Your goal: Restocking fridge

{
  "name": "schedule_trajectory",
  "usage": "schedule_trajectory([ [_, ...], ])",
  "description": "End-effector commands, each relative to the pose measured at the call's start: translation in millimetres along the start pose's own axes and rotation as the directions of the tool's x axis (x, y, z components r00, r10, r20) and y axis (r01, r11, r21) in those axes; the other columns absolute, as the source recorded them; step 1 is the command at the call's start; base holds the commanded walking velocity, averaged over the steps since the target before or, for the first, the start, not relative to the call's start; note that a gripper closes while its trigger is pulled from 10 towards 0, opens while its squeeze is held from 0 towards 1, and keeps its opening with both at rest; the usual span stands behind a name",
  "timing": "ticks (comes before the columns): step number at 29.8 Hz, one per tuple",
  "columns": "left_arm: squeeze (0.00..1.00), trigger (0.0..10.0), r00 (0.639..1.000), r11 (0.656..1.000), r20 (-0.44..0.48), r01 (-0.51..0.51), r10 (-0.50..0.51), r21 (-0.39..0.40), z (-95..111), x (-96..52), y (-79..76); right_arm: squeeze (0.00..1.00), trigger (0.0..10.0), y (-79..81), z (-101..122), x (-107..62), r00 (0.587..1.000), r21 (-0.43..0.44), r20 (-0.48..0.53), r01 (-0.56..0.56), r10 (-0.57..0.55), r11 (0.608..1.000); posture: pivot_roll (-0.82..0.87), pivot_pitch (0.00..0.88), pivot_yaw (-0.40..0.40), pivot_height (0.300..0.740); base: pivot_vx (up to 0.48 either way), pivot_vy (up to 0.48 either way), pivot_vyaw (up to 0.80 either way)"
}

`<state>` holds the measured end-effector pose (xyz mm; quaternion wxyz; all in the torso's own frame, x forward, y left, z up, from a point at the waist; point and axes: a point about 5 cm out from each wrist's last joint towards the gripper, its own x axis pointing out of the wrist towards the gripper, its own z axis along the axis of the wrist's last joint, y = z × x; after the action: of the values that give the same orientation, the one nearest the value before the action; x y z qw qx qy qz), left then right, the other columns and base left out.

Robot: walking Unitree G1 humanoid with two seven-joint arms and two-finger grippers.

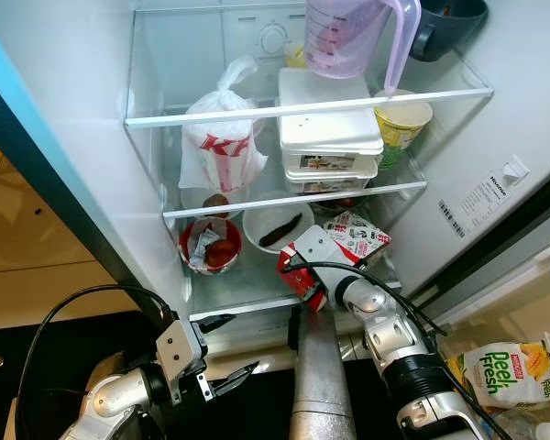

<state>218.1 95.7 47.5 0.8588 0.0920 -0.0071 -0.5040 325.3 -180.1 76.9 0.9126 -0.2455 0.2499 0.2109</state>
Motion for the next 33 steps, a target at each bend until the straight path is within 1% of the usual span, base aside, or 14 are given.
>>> schedule_trajectory([
  [1,0.0,10.0,1.0,1.0,-0.004,0.005,-0.005,-0.027,-4,1.3,-5.3,0.0,10.0,-2.0,-2,-1.7,1.0,0.014,0.0,-0.002,0.002,1.0,-0.09,0.218,0.011,0.3,0.0,0.0,0.0],
  [3,0.0,10.0,1.0,1.0,-0.006,0.005,-0.005,-0.029,-4,0.6,-5.7,0.0,10.0,-10.7,-2,-4.0,1.0,0.014,-0.004,0.015,-0.015,1.0,-0.09,0.218,0.011,0.3,0.0,0.0,0.0],
  [6,0.0,10.0,1.0,1.0,-0.006,0.005,-0.005,-0.03,-4,0.6,-5.8,0.0,10.0,-11.6,0,-3.4,1.0,0.025,0.0,0.026,-0.026,0.999,-0.1,0.22,0.011,0.3,0.0,0.0,0.0],
  [9,0.0,10.0,1.0,1.0,-0.001,0.004,-0.004,-0.03,-3,1.3,-6.2,0.0,10.0,1.6,1,5.2,0.999,0.062,0.001,0.042,-0.042,0.997,-0.09,0.225,0.012,0.3,0.0,0.0,0.0],
  [10,0.0,10.0,1.0,1.0,-0.001,0.004,-0.004,-0.03,-3,1.3,-6.2,0.0,10.0,1.6,1,5.2,0.999,0.062,0.001,0.042,-0.042,0.997,-0.09,0.225,0.012,0.3,0.0,0.0,0.0],
  [13,0.0,10.0,1.0,1.0,0.0,0.002,-0.002,-0.029,-3,-0.1,-7.2,0.0,10.0,11.5,2,12.4,0.999,0.069,-0.003,0.051,-0.05,0.996,-0.08,0.236,0.016,0.3,0.0,0.0,0.0],
  [15,0.0,10.0,1.0,1.0,0.0,0.002,-0.002,-0.029,-3,-0.1,-7.2,0.0,10.0,11.5,2,12.4,0.999,0.069,-0.003,0.051,-0.05,0.996,-0.08,0.236,0.016,0.3,0.0,0.0,0.0],
  [17,0.0,10.0,1.0,1.0,0.0,0.001,-0.001,-0.029,-2,-1.0,-7.3,0.0,10.0,14.2,3,14.7,0.999,0.06,-0.005,0.053,-0.053,0.997,-0.08,0.24,0.017,0.3,0.0,0.0,0.0],
  [19,0.0,10.0,1.0,1.0,-0.004,-0.01,0.01,-0.028,-2,-6.4,-5.8,0.0,10.0,19.2,10,20.8,0.998,0.026,0.006,0.057,-0.057,0.998,-0.07,0.261,0.019,0.3,0.0,0.0,0.0],
  [21,0.0,10.0,1.0,1.0,-0.008,-0.016,0.016,-0.026,-2,-9.4,-4.9,0.0,10.0,20.0,14,23.2,0.998,0.02,0.013,0.066,-0.066,0.998,-0.06,0.267,0.019,0.3,0.0,0.0,0.0],
  [23,0.0,10.0,1.0,0.999,-0.016,-0.025,0.024,-0.025,-2,-14.1,-4.0,0.0,10.0,17.1,23,27.2,0.992,0.048,0.03,0.119,-0.121,0.992,-0.05,0.279,0.019,0.3,0.0,0.0,0.0],
  [24,0.0,10.0,1.0,0.999,-0.016,-0.025,0.024,-0.025,-2,-14.1,-4.0,0.0,10.0,17.1,23,27.2,0.992,0.048,0.03,0.119,-0.121,0.992,-0.05,0.279,0.019,0.3,0.0,0.0,0.0],
  [26,0.0,10.0,1.0,0.999,-0.017,-0.027,0.027,-0.024,-1,-15.8,-4.8,0.0,10.0,15.4,30,30.4,0.986,0.09,0.047,0.158,-0.162,0.983,-0.05,0.286,0.019,0.3,0.0,0.0,0.0],
  [33,0.0,10.0,1.0,0.999,-0.015,-0.026,0.026,-0.027,0,-15.6,-6.5,0.0,10.0,17.9,40,36.2,0.976,0.146,0.068,0.194,-0.206,0.97,-0.05,0.288,0.019,0.3,0.0,0.0,0.0],
])
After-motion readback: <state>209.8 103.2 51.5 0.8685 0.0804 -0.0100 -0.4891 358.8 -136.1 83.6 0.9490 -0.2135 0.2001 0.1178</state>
